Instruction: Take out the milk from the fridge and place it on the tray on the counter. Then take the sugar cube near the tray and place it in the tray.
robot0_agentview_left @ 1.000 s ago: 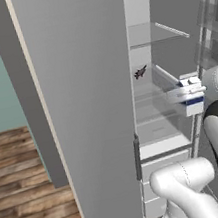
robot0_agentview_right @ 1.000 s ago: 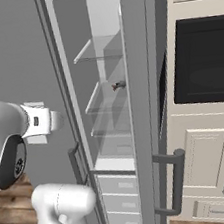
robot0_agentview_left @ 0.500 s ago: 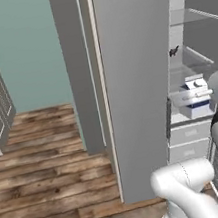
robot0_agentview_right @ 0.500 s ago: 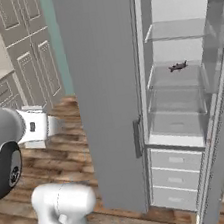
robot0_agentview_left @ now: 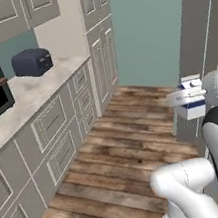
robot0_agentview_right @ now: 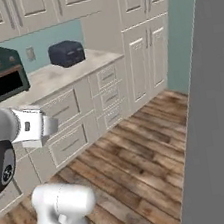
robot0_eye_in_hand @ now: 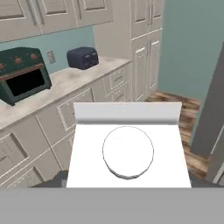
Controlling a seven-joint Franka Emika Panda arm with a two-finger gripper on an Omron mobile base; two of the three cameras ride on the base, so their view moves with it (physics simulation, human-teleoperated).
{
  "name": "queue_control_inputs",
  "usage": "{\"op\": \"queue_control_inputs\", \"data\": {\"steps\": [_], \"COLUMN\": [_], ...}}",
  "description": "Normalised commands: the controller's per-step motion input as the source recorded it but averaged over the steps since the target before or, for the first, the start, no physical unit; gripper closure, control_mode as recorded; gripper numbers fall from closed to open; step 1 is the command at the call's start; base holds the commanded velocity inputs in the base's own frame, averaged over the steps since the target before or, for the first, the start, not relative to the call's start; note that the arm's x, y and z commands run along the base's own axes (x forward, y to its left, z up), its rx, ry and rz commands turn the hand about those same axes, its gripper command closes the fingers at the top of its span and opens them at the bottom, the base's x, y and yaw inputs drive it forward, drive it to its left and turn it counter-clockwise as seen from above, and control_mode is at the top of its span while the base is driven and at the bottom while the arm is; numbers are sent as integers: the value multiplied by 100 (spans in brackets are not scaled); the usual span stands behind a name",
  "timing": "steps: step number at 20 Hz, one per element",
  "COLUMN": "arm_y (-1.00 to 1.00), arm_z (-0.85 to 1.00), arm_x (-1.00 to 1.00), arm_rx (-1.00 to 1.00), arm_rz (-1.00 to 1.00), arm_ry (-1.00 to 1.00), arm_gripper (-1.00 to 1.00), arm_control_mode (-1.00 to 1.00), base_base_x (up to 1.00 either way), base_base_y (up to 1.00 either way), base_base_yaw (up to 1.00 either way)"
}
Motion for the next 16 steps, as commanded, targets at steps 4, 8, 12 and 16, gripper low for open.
{"op": "queue_control_inputs", "data": {"steps": [4, 8, 12, 16], "arm_y": [0, 0, 0, 0], "arm_z": [0, 0, 0, 0], "arm_x": [0, 0, 0, 0], "arm_rx": [0, 0, 0, 0], "arm_rz": [0, 0, 0, 0], "arm_ry": [0, 0, 0, 0], "arm_gripper": [100, 100, 100, 100], "arm_control_mode": [100, 100, 100, 100], "base_base_x": [0, 0, 0, 0], "base_base_y": [48, 50, 62, 76], "base_base_yaw": [87, 86, 83, 77]}}
